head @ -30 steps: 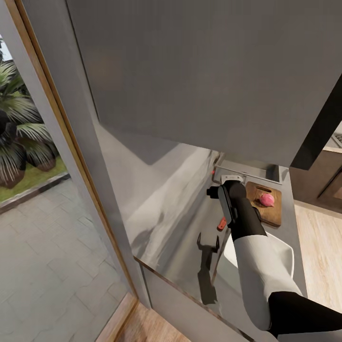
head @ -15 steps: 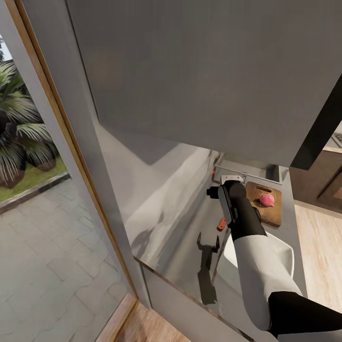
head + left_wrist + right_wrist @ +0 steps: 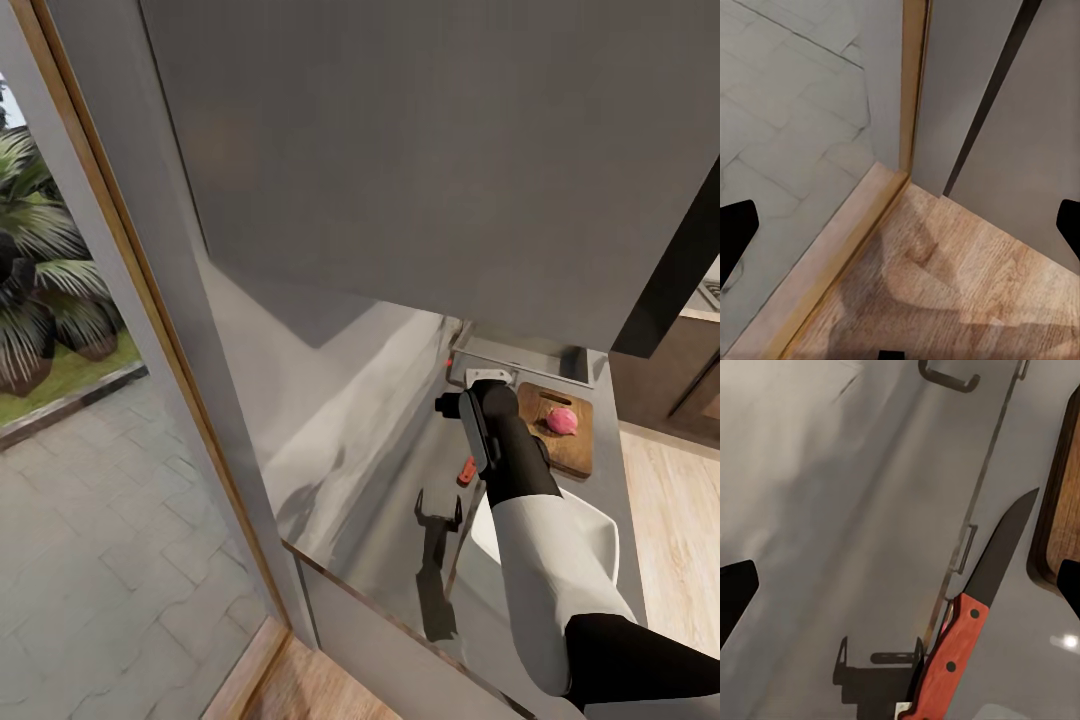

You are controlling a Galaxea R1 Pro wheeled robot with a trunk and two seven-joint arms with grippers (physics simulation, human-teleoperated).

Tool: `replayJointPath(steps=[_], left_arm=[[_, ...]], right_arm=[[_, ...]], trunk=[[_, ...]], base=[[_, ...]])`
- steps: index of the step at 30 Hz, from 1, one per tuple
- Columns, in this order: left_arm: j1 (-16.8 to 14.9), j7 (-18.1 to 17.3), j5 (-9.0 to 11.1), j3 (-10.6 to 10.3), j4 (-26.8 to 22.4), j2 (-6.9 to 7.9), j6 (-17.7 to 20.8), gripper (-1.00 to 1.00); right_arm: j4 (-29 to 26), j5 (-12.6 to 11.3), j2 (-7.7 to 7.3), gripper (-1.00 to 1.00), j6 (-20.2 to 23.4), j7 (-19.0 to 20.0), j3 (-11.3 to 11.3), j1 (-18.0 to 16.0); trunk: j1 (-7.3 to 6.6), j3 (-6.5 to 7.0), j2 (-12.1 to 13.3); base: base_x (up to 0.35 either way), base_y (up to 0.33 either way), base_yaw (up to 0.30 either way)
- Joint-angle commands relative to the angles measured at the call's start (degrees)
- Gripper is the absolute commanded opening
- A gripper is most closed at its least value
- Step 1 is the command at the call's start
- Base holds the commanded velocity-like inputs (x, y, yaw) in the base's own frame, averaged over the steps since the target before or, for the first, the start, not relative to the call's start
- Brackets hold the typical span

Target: In the kitchen, take the Vidalia onion out of the sink, dice it on the chopping board with the paring knife, put the diced onion into the bowl on the countertop, then place both the paring knife and the chopping board into the sink.

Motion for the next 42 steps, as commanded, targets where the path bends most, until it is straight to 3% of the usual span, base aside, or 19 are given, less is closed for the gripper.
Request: replayJointPath(steps=[1, 30, 35, 42], left_arm=[[-0.01, 0.46, 0.31, -0.32, -0.06, 0.09, -0.13, 1.0], [-0.01, 0.46, 0.31, -0.32, -0.04, 0.09, -0.13, 1.0], [-0.01, 0.46, 0.32, -0.32, -0.04, 0.09, -0.13, 1.0], [-0.01, 0.46, 0.31, -0.32, 0.19, 0.09, -0.13, 1.0]], right_arm=[[-0.04, 0.56, 0.07, 1.0, 0.31, 0.3, -0.13, -0.05], [0.3, 0.6, 0.07, 1.0, 0.31, 0.3, -0.85, -0.05], [1.61, 0.58, 0.07, 1.0, 0.25, 0.3, -2.69, -0.05], [3.91, 0.62, 0.07, 1.0, -0.38, 0.33, -7.42, -0.05]], trunk=[[0.04, -0.1, -0.11], [0.04, -0.1, -0.11], [0.04, -0.1, -0.11], [0.04, -0.1, -0.11]], base=[[0.0, 0.0, 0.0], [0.0, 0.0, 0.0], [0.0, 0.0, 0.0], [0.0, 0.0, 0.0]])
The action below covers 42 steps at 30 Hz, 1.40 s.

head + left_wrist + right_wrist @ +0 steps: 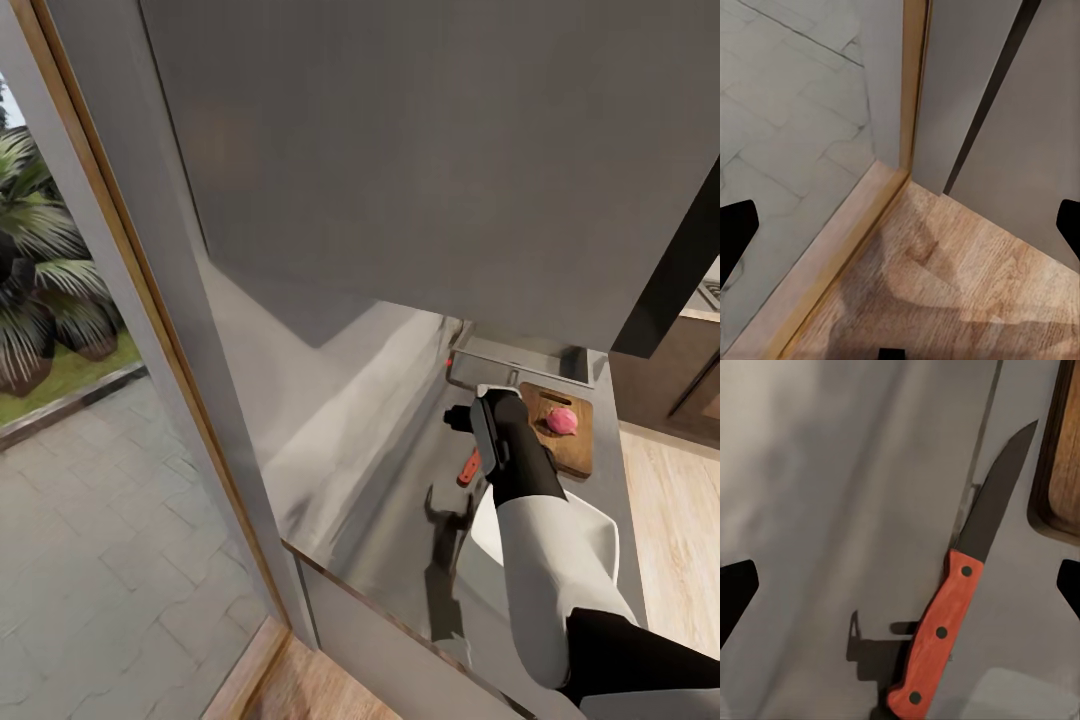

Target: In the kitchen, take the Vidalia onion out of the sink, dice it on the chopping board with the paring knife, put the diced onion into the bowl on the countertop, then place both the paring knife and the chopping board into the sink.

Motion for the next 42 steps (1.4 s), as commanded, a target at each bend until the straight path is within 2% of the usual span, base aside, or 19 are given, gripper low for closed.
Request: replayJointPath(steps=[1, 11, 24, 27, 28, 29, 30, 42], left_arm=[[-0.01, 0.46, 0.3, -0.33, -0.02, 0.09, -0.13, 1.0], [-0.01, 0.46, 0.29, -0.33, 0.14, 0.01, -0.13, 1.0], [-0.01, 0.46, 0.29, -0.33, 0.23, 0.01, -0.13, 1.0], [-0.01, 0.46, 0.29, -0.33, 0.25, 0.01, -0.13, 1.0], [-0.01, 0.46, 0.29, -0.33, 0.3, 0.01, -0.13, 1.0], [-0.01, 0.46, 0.29, -0.33, 0.45, 0.01, -0.13, 1.0], [-0.01, 0.46, 0.29, -0.33, 0.48, 0.01, -0.13, 1.0], [-0.01, 0.46, 0.29, -0.33, 0.49, 0.01, -0.13, 1.0]], right_arm=[[0.17, 0.55, 0.07, 1.0, 0.06, 0.29, -0.35, -0.06], [2.97, 0.57, 0.07, 1.0, -2.26, 0.27, -1.12, -0.06], [4.17, 0.49, 0.07, 1.0, -2.97, 0.4, -1.37, -0.06], [4.7, 0.48, 0.07, 1.0, -3.12, 0.45, -3.04, -0.06], [5.0, 0.48, 0.07, 1.0, -3.37, 0.52, -5.07, -0.06], [5.27, 0.48, 0.07, 1.0, -4.63, 0.62, -8.99, -0.06], [5.3, 0.48, 0.07, 1.0, -4.85, 0.62, -9.55, -0.06], [5.33, 0.48, 0.07, 1.0, -5.01, 0.62, -10.08, -0.06]], trunk=[[0.04, -0.1, -0.11], [0.04, -0.1, -0.11], [0.04, -0.1, -0.11], [0.04, -0.1, -0.11], [0.04, -0.1, -0.11], [0.04, -0.1, -0.11], [0.04, -0.1, -0.11], [0.04, -0.27, -0.11]], base=[[0.0, 0.0, 0.0], [0.0, 0.0, 0.0], [0.0, 0.0, 0.0], [0.0, 0.0, 0.0], [0.0, 0.0, 0.0], [0.0, 0.0, 0.0], [0.0, 0.0, 0.0], [0.0, 0.0, 0.0]])
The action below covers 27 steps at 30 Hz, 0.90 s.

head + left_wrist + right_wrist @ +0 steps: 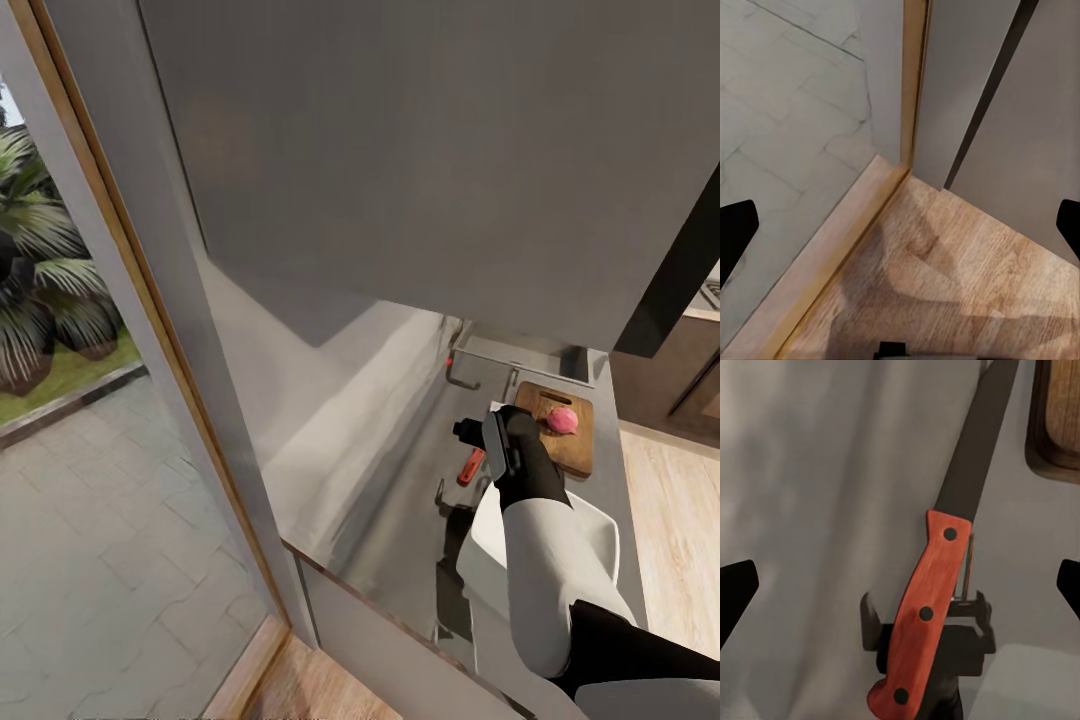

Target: In the kitchen, take the Vidalia onion out of the sink, dice it on the chopping board with the paring knife, put the diced onion into the bowl on the countertop, then place both the paring knife and the chopping board into the sink.

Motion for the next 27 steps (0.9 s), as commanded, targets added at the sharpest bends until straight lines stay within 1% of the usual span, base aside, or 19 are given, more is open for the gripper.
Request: replayJointPath(steps=[1, 27], left_arm=[[-0.01, 0.46, 0.32, -0.33, -0.07, 0.1, -0.13, 1.0], [-0.01, 0.46, 0.32, -0.33, -0.07, 0.01, -0.13, 1.0]], right_arm=[[-0.07, 0.56, 0.08, 1.0, 0.3, 0.27, -0.2, -0.07], [-0.07, 0.56, 0.08, 1.0, 0.3, 0.18, -0.23, -0.07]], trunk=[[0.03, -0.19, -0.12], [0.03, -2.58, -0.12]], base=[[0.0, 0.0, 0.0], [0.0, 0.0, 0.0]])
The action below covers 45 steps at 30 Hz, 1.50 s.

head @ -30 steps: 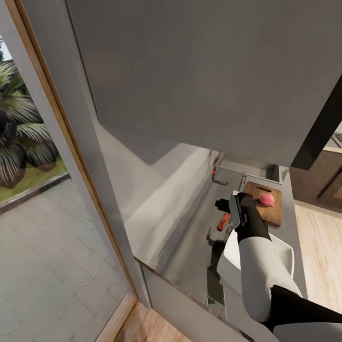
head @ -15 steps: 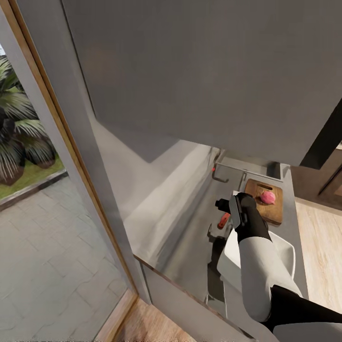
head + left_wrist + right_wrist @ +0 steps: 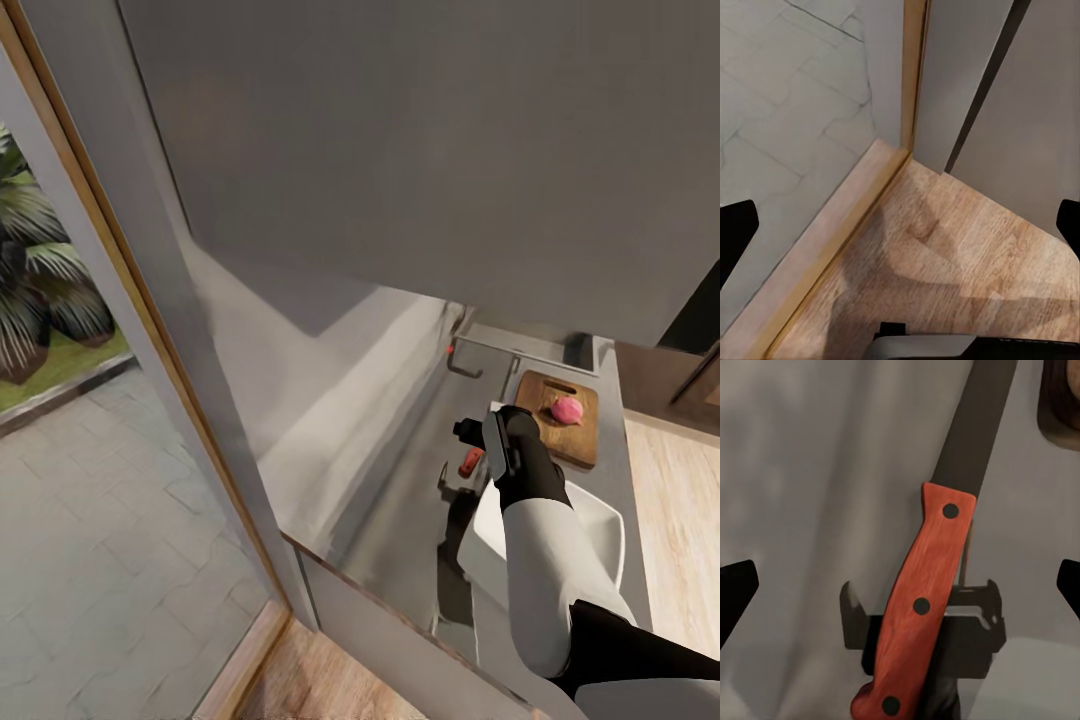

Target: In the kitchen, take the Vidalia onion out of the sink, dice it on the chopping board with the paring knife, put the diced onion into the bowl on the countertop, then place both the paring knife and the chopping board into the sink.

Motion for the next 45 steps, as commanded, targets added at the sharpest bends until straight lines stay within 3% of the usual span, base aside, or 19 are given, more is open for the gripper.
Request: replayJointPath(steps=[1, 45], left_arm=[[-0.01, 0.46, 0.32, -0.33, -0.05, 0.09, -0.13, 1.0], [-0.01, 0.46, 0.32, -0.33, 0.11, 0.09, -0.13, 1.0]], right_arm=[[-0.07, 0.56, 0.08, 1.0, 0.3, 0.27, -0.2, -0.06], [-0.07, 0.56, 0.08, 1.0, 0.38, 0.11, -0.14, -0.06]], trunk=[[0.03, -0.2, -0.12], [0.03, -4.23, -0.12]], base=[[0.0, 0.0, 0.0], [0.0, 0.0, 0.0]])
